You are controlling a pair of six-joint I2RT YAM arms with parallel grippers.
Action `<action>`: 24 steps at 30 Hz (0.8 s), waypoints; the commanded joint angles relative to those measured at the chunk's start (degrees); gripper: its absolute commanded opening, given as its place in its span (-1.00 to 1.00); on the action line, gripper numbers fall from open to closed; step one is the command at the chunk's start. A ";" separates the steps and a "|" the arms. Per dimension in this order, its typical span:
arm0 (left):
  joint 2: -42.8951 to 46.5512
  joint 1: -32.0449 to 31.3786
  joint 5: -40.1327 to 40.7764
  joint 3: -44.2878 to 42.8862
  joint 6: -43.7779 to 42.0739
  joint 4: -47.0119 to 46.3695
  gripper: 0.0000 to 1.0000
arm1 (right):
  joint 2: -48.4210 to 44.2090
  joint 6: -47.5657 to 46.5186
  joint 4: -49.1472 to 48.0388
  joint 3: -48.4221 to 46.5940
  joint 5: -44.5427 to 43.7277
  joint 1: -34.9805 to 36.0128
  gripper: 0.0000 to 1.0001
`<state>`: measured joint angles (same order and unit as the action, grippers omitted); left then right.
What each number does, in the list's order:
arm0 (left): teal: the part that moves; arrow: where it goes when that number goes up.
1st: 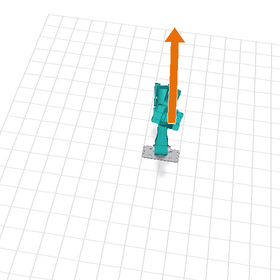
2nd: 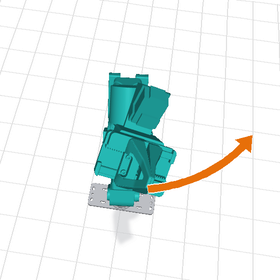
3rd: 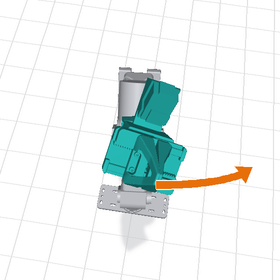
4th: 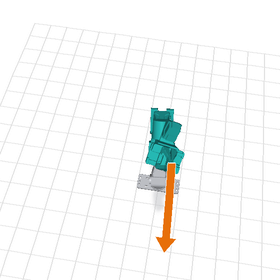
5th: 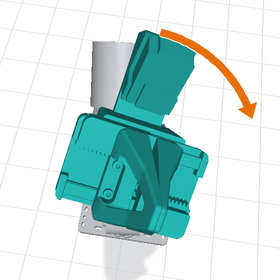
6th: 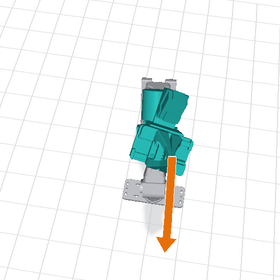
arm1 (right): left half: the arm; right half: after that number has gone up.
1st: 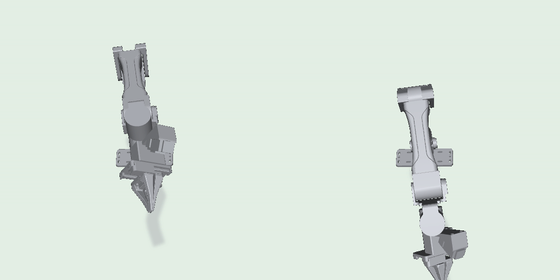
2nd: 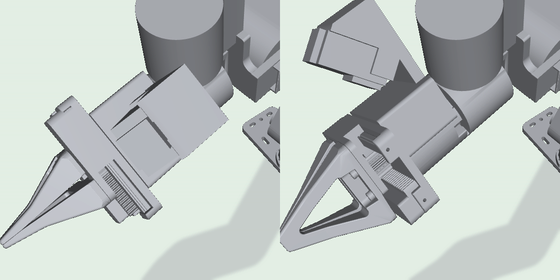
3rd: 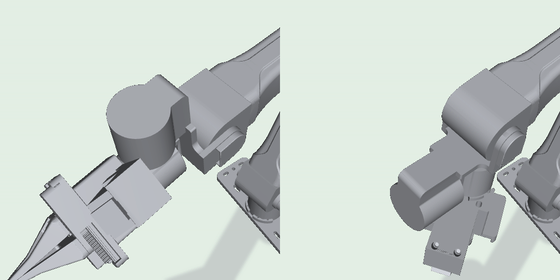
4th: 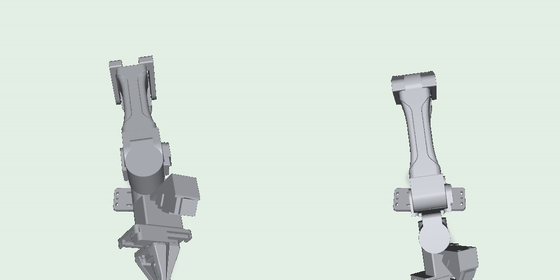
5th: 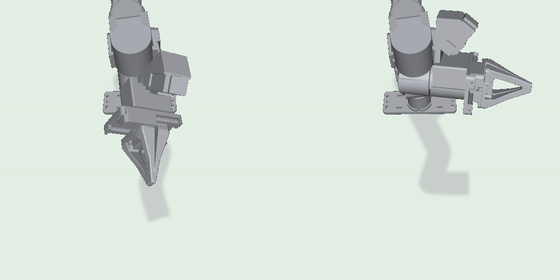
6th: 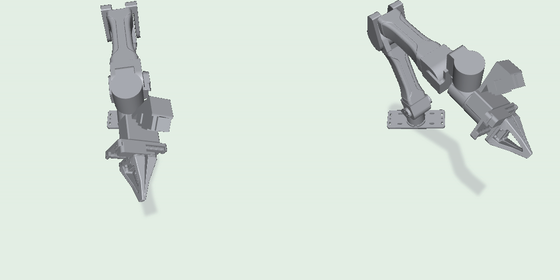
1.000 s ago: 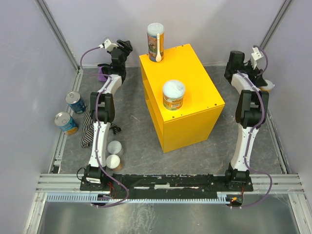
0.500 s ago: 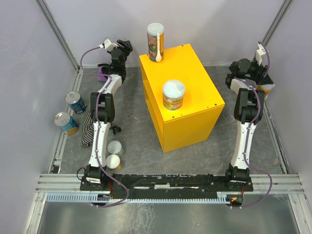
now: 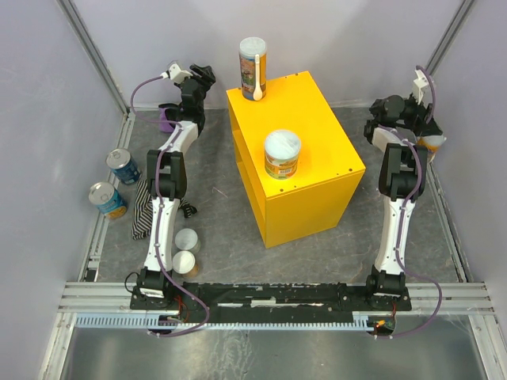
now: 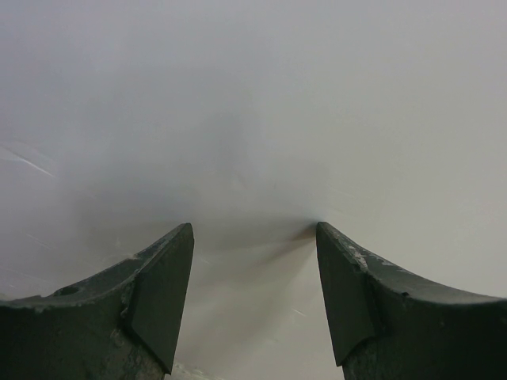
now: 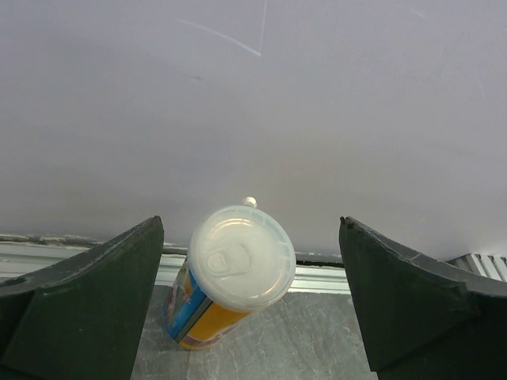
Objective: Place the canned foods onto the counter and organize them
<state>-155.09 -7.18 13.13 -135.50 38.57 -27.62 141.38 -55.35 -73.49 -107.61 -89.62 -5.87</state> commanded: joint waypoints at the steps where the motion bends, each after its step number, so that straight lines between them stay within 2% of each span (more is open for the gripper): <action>1: -1.18 0.05 -0.13 -3.20 0.98 -0.04 0.40 | 1.18 -0.94 -9.04 -5.19 -16.46 1.14 0.99; 14: -0.83 0.07 -0.96 -2.92 0.46 0.28 0.40 | 1.09 2.73 -8.94 -5.25 -16.64 1.47 0.99; 17: -0.81 0.02 -1.21 -3.01 0.62 0.46 0.40 | 2.85 -0.47 -9.12 -10.72 -16.51 2.37 0.99; 22: 0.08 0.05 -1.32 -2.12 0.59 0.65 0.40 | 9.43 -11.54 -9.17 -25.40 -14.02 5.31 0.99; 24: 0.89 0.02 -1.11 -0.95 0.78 0.47 0.40 | 11.79 -14.20 -6.31 -30.04 -11.79 6.40 0.99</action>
<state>-155.11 -7.14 12.67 -135.81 38.54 -27.07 149.97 -61.25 -73.73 -129.25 -89.58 -2.61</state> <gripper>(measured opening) 0.699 0.997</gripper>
